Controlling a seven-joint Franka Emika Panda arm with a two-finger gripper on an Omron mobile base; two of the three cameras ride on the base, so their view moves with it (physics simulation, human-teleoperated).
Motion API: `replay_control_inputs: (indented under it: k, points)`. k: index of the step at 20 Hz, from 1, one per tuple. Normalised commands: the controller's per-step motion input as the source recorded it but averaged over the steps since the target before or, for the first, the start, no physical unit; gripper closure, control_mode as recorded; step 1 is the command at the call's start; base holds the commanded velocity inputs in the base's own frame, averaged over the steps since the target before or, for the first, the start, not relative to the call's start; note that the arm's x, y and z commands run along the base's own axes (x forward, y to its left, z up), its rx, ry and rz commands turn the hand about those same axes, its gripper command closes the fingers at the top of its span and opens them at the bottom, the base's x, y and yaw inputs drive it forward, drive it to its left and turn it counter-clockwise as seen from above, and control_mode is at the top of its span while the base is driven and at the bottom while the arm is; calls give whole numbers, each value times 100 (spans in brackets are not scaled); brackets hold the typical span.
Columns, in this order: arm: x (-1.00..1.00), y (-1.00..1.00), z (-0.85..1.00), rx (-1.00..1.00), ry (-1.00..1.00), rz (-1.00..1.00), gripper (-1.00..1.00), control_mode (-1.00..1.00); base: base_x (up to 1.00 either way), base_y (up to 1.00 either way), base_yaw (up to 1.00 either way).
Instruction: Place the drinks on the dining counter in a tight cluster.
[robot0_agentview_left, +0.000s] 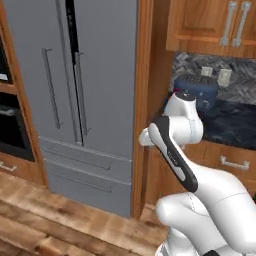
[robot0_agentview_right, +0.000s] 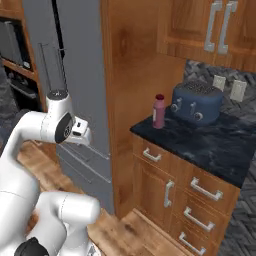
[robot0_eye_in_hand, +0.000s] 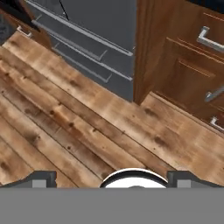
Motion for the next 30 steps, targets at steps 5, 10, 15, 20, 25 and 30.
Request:
replay_control_inputs:
  k: [5, 10, 15, 20, 25, 30]
  points:
    - [0, 0, 0, 0, 0, 0, -100, 100, 25, -5, -82]
    - [0, 0, 0, 0, 0, 0, -100, 100, 69, 1, -55]
    - [0, 0, 0, 0, 0, 0, -100, 100, 69, 5, -3]
    - [0, 0, 0, 0, 0, 0, -100, 100, 52, 7, 0]
    - [0, 0, 0, 0, 0, 0, -100, 100, 20, 85, 0]
    - [0, 0, 0, 0, 0, 0, -100, 100, 50, 42, -1]
